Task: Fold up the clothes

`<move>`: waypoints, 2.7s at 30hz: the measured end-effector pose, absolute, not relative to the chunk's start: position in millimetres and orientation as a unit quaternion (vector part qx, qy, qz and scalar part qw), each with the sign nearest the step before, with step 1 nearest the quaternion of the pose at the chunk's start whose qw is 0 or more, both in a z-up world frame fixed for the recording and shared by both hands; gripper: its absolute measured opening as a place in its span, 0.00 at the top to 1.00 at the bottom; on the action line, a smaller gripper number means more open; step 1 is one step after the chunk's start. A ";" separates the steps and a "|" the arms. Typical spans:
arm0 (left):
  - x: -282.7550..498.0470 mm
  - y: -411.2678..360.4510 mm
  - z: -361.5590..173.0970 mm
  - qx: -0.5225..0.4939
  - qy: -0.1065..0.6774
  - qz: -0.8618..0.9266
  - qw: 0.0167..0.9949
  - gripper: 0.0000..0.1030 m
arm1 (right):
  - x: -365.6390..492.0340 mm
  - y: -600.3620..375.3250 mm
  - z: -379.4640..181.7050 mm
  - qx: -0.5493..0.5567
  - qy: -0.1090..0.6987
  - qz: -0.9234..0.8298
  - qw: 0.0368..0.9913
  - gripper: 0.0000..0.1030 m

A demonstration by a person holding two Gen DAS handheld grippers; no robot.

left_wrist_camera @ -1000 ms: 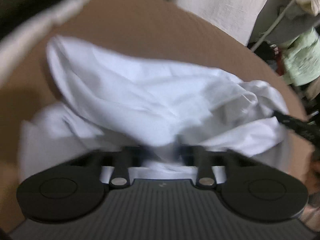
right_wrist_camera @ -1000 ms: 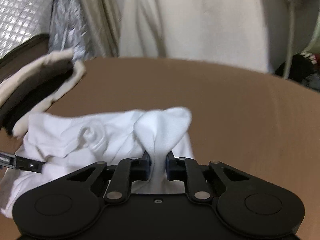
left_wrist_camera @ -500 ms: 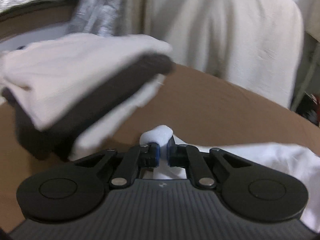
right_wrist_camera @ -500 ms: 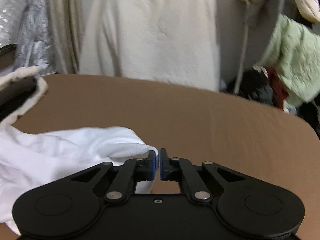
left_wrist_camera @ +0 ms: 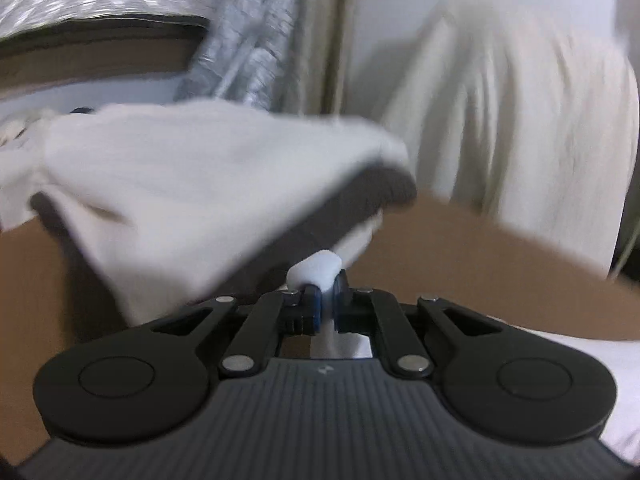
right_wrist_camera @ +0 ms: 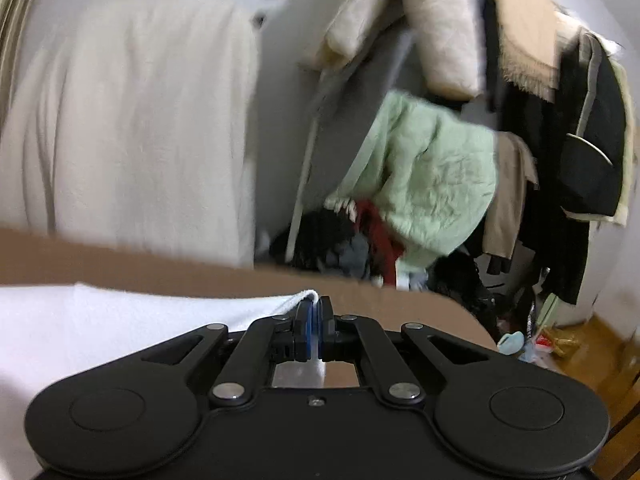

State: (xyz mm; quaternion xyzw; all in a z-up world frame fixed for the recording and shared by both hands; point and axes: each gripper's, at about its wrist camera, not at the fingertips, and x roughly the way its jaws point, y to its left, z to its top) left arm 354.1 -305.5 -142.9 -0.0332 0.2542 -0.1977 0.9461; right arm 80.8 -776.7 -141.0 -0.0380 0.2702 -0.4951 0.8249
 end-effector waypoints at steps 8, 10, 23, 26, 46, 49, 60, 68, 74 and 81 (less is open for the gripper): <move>350.7 -310.1 -136.1 -0.030 0.191 -0.222 0.956 0.92 | 96.3 -769.0 -149.6 -0.173 0.258 -0.542 0.781 0.90; 353.9 -313.1 -138.0 -0.011 0.214 -0.199 0.956 0.92 | 104.3 -775.8 -162.4 -0.190 0.308 -0.544 0.757 0.57; 332.2 -317.2 -109.1 -0.005 0.259 -0.280 0.924 0.29 | 81.3 -746.4 -124.2 0.197 0.278 -0.211 0.916 0.53; 321.9 -339.7 -123.9 -0.005 0.297 -0.346 0.890 0.27 | 110.1 -733.8 -142.9 0.237 0.320 -0.118 0.910 0.50; 349.7 -297.0 -180.8 0.279 0.392 -0.052 0.875 0.62 | 148.8 -703.3 -193.2 0.236 0.384 -0.097 0.887 0.49; 353.5 -287.4 -157.3 0.157 0.390 -0.131 0.898 0.51 | 144.8 -711.3 -192.6 0.250 0.376 -0.104 0.886 0.48; 298.6 -389.6 -198.5 0.152 0.419 -0.371 0.815 0.24 | 148.9 -724.8 -205.1 0.306 0.363 -0.091 0.875 0.46; 260.0 -388.7 -174.4 0.247 0.314 -0.299 0.867 0.84 | 144.5 -724.5 -203.6 0.308 0.365 -0.095 0.873 0.46; 276.3 -301.6 -123.0 0.182 0.268 -0.091 0.942 0.84 | 136.9 -727.5 -195.4 0.299 0.362 -0.121 0.875 0.46; 317.9 -206.0 -146.4 0.134 0.360 0.123 0.915 0.65 | 123.6 -734.7 -170.1 0.246 0.342 -0.174 0.890 0.46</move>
